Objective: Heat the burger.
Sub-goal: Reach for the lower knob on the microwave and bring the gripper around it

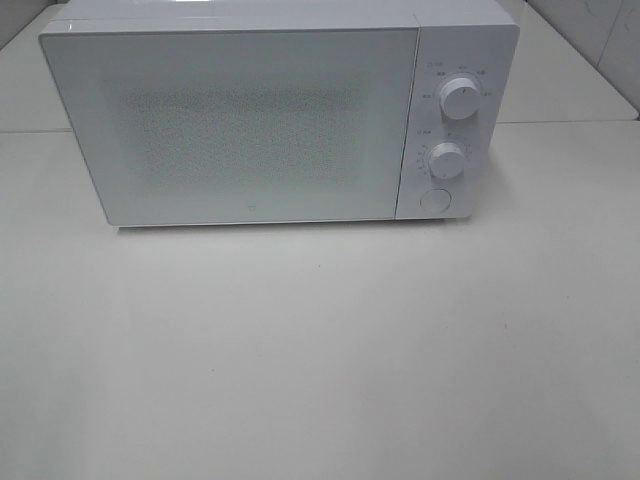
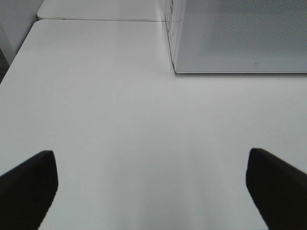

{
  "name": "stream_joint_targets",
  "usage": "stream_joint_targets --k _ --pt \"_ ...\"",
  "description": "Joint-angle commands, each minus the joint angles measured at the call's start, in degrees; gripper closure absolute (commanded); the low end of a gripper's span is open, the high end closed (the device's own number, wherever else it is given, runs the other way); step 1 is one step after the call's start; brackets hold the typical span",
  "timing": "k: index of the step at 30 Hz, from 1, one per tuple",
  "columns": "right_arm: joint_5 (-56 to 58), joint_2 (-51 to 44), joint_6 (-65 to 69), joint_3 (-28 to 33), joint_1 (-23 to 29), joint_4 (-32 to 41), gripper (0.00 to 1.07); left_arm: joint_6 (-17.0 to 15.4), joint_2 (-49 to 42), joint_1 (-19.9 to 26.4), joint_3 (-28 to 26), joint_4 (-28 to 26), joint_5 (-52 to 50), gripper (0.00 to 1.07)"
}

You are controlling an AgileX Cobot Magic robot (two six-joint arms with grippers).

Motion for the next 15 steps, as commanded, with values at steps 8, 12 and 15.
stream_joint_targets --k 8,12,15 --pt "-0.2 -1.7 0.2 0.1 -0.3 0.2 0.31 0.0 -1.3 -0.3 0.2 -0.2 -0.8 0.06" --pt "-0.2 -1.7 0.2 0.1 -0.3 0.2 0.31 0.0 -1.3 -0.3 0.2 -0.2 -0.8 0.06" --pt "-0.2 -1.7 0.2 0.1 -0.3 0.2 0.31 0.0 -1.3 -0.3 0.2 -0.2 -0.8 0.06"
